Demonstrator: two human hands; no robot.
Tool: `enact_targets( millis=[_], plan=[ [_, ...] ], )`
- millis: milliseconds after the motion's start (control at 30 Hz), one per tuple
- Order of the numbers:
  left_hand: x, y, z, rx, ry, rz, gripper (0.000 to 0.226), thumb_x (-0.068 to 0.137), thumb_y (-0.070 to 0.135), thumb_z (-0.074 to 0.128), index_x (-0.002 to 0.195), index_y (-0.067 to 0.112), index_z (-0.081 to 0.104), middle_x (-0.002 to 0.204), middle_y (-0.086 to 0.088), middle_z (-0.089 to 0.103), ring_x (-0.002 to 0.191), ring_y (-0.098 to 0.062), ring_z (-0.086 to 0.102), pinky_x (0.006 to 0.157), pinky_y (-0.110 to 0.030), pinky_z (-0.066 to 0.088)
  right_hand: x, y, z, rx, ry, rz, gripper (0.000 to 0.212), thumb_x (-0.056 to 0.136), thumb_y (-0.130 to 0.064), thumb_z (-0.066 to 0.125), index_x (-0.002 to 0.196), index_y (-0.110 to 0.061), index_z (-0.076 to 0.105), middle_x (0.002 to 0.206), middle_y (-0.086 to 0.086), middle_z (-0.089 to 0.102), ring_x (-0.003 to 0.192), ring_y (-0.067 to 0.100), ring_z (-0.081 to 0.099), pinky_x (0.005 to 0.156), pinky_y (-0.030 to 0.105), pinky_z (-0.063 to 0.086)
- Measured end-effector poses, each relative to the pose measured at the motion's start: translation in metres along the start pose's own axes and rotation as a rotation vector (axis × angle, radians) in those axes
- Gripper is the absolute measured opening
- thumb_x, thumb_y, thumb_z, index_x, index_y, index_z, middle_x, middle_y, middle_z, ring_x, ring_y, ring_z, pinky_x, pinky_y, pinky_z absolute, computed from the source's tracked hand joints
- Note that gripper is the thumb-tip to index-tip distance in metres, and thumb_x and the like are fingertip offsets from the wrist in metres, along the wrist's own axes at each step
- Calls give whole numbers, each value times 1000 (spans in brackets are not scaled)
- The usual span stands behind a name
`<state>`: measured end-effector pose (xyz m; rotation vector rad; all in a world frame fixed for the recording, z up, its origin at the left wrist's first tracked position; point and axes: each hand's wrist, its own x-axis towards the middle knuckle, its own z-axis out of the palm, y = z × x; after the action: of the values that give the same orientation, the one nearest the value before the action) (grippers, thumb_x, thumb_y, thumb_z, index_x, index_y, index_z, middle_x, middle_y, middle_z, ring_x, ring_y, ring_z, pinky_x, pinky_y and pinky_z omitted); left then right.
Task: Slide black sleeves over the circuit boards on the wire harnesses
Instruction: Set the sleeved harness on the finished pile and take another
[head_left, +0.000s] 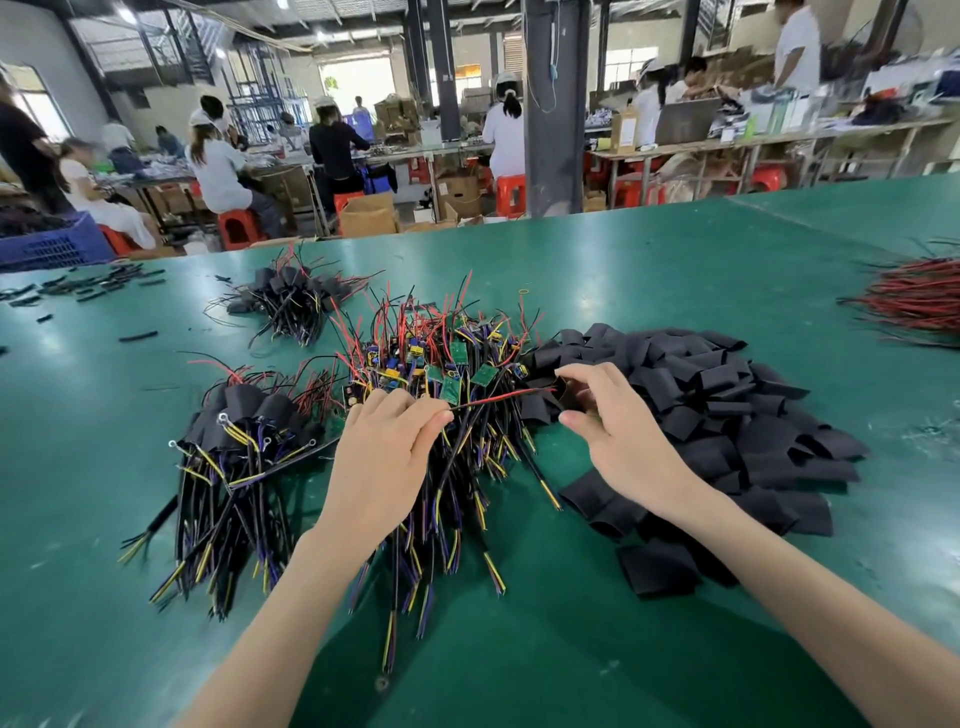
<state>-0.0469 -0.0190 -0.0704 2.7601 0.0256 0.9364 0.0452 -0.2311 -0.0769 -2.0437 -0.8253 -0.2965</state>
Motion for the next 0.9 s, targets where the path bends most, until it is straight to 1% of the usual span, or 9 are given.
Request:
enact_targets(
  millis=[67, 167, 300, 400, 500, 567, 633, 733, 900],
  plan=[
    [-1, 1, -1, 46, 0, 25, 31, 96, 29, 47, 97, 10, 71, 77, -4, 59, 76, -30, 52, 71, -38, 40, -1, -1, -2, -107, -14, -61, 37, 88, 1, 57, 124, -5, 51, 113, 6, 46, 97, 11, 44, 88, 12, 31],
    [-2, 7, -2, 91, -3, 86, 39, 94, 33, 38, 94, 12, 71, 77, -4, 59, 75, -29, 53, 73, -37, 39, -3, -1, 0, -420, -8, -209, 38, 83, -1, 64, 120, -5, 55, 112, 11, 53, 105, 29, 51, 98, 34, 32],
    [-5, 21, 1, 75, -57, 142, 37, 93, 31, 40, 115, 12, 62, 92, -3, 60, 85, -28, 52, 77, -36, 33, -8, -10, 9, -615, 12, -379, 38, 78, -11, 70, 115, -7, 59, 105, 7, 57, 102, 28, 52, 106, 41, 31],
    [-12, 35, 9, -53, -150, 196, 57, 79, 13, 51, 135, 5, 42, 110, -6, 54, 95, -26, 45, 81, -36, 32, -13, -17, 20, -567, -38, -441, 35, 82, -10, 66, 115, -6, 57, 105, 7, 55, 99, 28, 52, 97, 37, 35],
    [-15, 40, 13, -123, -182, 192, 77, 71, 0, 49, 145, 6, 25, 121, -9, 47, 103, -26, 42, 90, -37, 32, -14, -21, 23, -565, -134, -404, 28, 92, -9, 52, 119, -8, 54, 109, 5, 54, 98, 23, 51, 89, 35, 43],
    [-13, 36, 13, -235, -193, 168, 78, 77, -5, 51, 147, 10, 20, 125, -6, 44, 110, -21, 43, 99, -32, 33, -13, -21, 18, -507, -106, -401, 17, 91, -4, 54, 106, -5, 61, 97, 6, 57, 87, 23, 56, 79, 34, 48],
    [-12, 31, 11, -329, -206, 143, 76, 82, 0, 58, 146, 16, 22, 127, 1, 44, 114, -11, 43, 104, -19, 27, -13, -22, 12, -376, -35, -345, 11, 83, 5, 63, 92, -1, 65, 82, 10, 57, 71, 27, 58, 66, 35, 47],
    [-10, 21, 9, -262, -199, 150, 68, 83, 19, 66, 142, 20, 32, 125, 9, 50, 117, -5, 41, 102, -10, 16, -11, -22, 6, -277, 20, -252, 9, 83, 6, 62, 89, 2, 66, 82, 13, 58, 68, 32, 57, 65, 40, 44],
    [-6, 10, 9, -297, -196, 49, 28, 90, 33, 61, 117, 25, 59, 106, 15, 61, 100, -3, 51, 96, -22, 34, -7, -21, -2, -205, 55, -203, 8, 83, 6, 63, 90, 5, 67, 84, 17, 60, 72, 34, 58, 70, 37, 40]
  ],
)
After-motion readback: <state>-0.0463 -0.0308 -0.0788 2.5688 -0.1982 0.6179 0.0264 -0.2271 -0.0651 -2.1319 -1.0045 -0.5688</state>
